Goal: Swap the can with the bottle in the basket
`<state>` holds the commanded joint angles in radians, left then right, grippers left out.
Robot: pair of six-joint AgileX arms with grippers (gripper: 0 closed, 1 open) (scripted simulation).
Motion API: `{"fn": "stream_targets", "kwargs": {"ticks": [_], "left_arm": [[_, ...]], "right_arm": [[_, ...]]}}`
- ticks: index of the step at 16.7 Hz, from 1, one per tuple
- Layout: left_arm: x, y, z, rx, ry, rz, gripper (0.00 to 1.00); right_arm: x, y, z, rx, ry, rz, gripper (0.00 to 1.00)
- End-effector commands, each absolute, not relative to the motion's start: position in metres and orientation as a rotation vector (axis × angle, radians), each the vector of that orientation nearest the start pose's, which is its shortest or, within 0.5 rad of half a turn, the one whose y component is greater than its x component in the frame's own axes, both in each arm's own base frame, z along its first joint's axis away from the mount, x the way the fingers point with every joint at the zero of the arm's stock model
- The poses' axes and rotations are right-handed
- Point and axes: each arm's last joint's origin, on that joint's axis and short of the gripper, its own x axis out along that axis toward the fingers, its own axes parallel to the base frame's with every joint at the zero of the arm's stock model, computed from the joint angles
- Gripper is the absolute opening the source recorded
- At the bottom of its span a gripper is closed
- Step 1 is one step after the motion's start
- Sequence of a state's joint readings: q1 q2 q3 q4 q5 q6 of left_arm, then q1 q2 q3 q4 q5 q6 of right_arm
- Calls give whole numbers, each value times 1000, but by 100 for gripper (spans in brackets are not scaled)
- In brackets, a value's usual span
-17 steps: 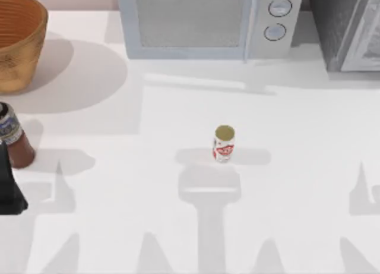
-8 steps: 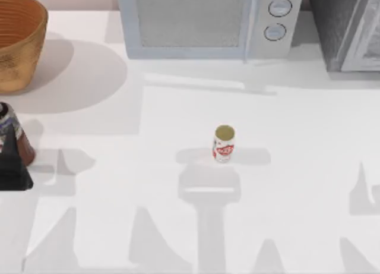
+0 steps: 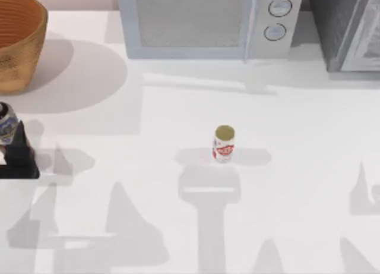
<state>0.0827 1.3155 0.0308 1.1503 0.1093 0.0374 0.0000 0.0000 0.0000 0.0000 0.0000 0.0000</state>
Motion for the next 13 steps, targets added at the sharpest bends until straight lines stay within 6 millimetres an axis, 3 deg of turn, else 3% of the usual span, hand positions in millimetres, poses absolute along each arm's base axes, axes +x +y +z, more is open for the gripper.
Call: {"fn": "stream_targets", "kwargs": {"ticks": [7, 13], "left_arm": [[192, 17, 92, 3, 191, -19, 100], [193, 18, 86, 1, 202, -20, 100]], "right_arm": [[106, -1, 160, 0, 0, 0, 100], [106, -1, 160, 0, 0, 0, 100]]}}
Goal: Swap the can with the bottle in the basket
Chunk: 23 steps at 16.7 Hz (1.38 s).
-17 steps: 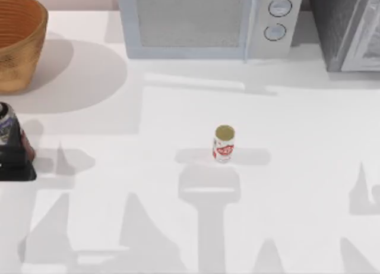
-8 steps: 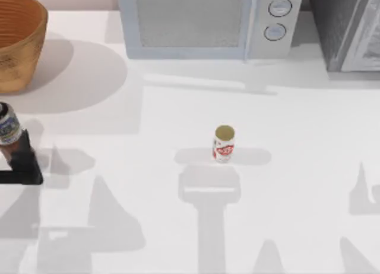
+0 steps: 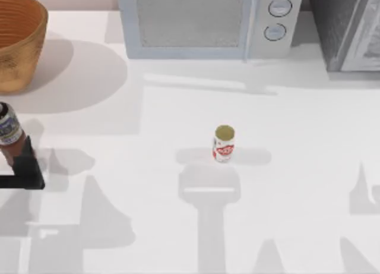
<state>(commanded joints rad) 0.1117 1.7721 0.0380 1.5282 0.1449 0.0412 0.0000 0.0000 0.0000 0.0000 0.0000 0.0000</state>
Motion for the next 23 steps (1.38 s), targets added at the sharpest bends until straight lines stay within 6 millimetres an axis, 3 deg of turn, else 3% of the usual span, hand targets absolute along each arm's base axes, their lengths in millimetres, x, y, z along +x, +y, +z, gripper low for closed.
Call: {"fn": "stream_targets", "kwargs": {"ticks": [4, 12, 16, 23], "left_arm": [[196, 17, 85, 1, 204, -21, 100], [250, 16, 75, 1, 202, -20, 100], [251, 16, 74, 1, 202, -20, 100], [251, 16, 74, 1, 202, -20, 47]], "right_arm": [[106, -1, 160, 0, 0, 0, 100], [106, -1, 160, 0, 0, 0, 100], [106, -1, 160, 0, 0, 0, 100], [106, -1, 160, 0, 0, 0, 100]]}}
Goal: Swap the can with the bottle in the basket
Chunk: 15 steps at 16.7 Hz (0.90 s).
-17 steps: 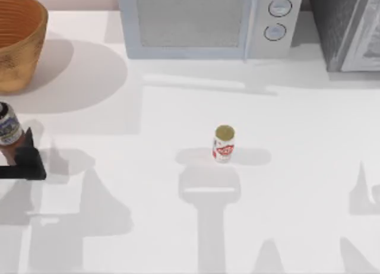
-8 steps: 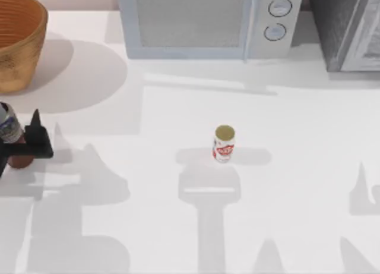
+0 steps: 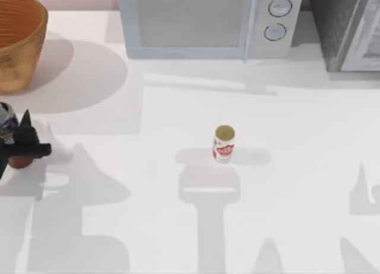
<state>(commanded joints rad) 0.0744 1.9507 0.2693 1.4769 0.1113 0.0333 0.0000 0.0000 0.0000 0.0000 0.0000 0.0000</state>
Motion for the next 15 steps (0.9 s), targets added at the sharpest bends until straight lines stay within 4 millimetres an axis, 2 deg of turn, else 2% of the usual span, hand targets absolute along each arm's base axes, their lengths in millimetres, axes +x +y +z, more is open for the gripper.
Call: {"fn": "stream_targets", "kwargs": {"ticks": [6, 15], "left_arm": [[251, 16, 74, 1, 202, -20, 2], [251, 16, 74, 1, 203, -20, 0]], "right_arm": [[106, -1, 160, 0, 0, 0, 100], [106, -1, 160, 0, 0, 0, 100]]}}
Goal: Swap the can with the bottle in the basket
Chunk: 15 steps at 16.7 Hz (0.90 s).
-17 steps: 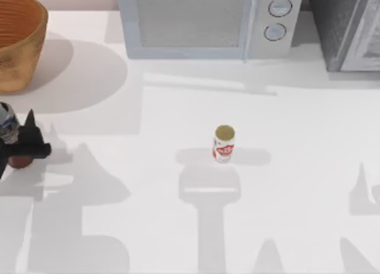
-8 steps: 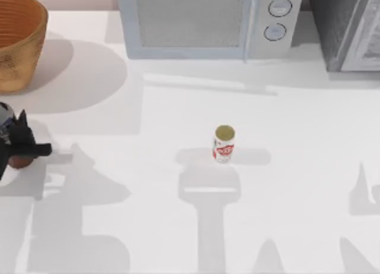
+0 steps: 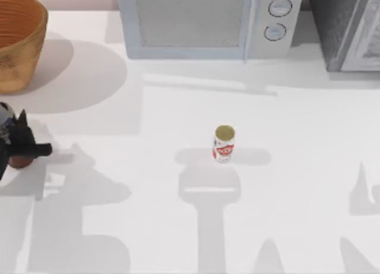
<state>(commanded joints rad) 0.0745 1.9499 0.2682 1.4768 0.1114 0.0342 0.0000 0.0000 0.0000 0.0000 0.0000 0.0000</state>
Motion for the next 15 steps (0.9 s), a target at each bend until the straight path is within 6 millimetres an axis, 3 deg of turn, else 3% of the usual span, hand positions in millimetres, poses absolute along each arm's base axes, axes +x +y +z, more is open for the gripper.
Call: {"fn": "stream_targets", "kwargs": {"ticks": [3, 6, 9, 11, 15], "left_arm": [[261, 8, 83, -1, 172, -62, 0], [291, -17, 114, -14, 86, -182, 0], [328, -41, 164, -32, 24, -279, 0], [352, -45, 203, -40, 21, -302, 0], [384, -16, 274, -36, 79, -257, 0]], "right_arm": [[106, -1, 160, 0, 0, 0, 100], [106, -1, 160, 0, 0, 0, 100], [106, -1, 160, 0, 0, 0, 100], [106, -1, 160, 0, 0, 0, 100], [106, -1, 160, 0, 0, 0, 100]]}}
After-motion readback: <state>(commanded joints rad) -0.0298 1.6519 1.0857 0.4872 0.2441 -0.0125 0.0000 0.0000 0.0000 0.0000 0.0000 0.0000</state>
